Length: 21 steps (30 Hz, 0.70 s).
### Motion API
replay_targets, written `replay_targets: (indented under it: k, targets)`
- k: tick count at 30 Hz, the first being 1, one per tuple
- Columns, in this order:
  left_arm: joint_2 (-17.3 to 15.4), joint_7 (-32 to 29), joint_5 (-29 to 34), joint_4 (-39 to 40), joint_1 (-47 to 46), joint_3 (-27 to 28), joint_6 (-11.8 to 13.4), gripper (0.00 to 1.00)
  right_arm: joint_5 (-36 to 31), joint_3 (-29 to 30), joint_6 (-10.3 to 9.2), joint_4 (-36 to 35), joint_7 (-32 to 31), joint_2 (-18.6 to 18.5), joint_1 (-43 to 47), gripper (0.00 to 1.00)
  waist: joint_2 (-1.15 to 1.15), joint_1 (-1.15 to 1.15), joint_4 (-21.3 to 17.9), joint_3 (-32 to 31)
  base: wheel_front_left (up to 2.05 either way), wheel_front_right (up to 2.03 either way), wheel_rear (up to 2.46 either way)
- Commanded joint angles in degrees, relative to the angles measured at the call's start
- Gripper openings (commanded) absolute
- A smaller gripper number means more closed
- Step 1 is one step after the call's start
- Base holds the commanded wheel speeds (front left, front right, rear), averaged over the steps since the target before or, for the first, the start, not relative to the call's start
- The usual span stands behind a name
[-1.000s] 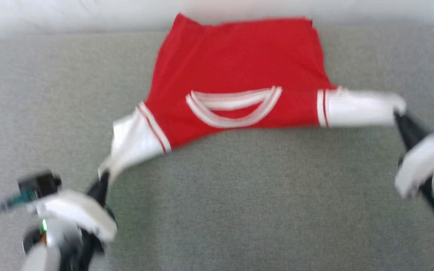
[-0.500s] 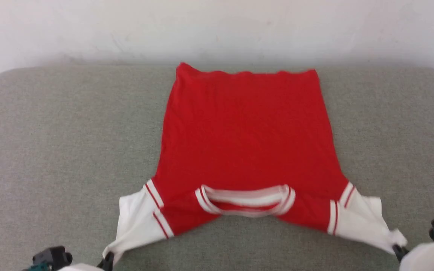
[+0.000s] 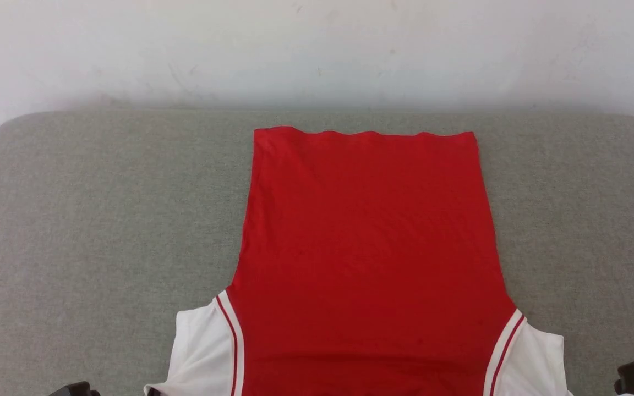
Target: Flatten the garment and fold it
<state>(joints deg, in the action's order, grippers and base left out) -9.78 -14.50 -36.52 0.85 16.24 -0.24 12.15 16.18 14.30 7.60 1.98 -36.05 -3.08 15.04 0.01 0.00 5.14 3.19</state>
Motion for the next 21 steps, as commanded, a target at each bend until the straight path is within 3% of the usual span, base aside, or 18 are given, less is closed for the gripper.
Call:
replay_targets:
  k: [1, 9, 16, 21]
  targets:
    - [0.42, 0.52, -0.46, 0.40, -0.53, -0.04, -0.58, 0.00, 0.50, -0.80, -0.11, 1.26, 0.71, 0.19, -0.55, 1.00, -0.01, 0.00, 0.15, -0.16, 0.00, 0.00, 0.00]
    - [0.65, 0.70, -0.51, 1.30, -0.60, -1.03, -1.14, 0.00, -0.39, -0.11, -0.11, -0.75, 4.05, 0.20, -1.41, 1.00, -0.01, 0.00, 0.87, -0.67, 0.00, 0.00, 0.00]
    - [0.73, 0.71, -0.28, 3.47, -0.90, -2.12, -1.52, 0.00, -2.88, 2.28, -0.11, -5.53, 15.71, 0.20, -7.43, 1.00, -0.01, 0.00, 2.28, 0.15, 0.00, 0.00, 0.00]
    - [1.09, 0.85, -0.07, 5.34, -2.23, -2.74, -1.37, 0.00, -6.99, 2.65, -0.11, -3.18, 24.10, -0.05, -17.89, 1.00, -0.01, 0.00, 3.62, 2.85, 0.00, 0.00, 0.00]
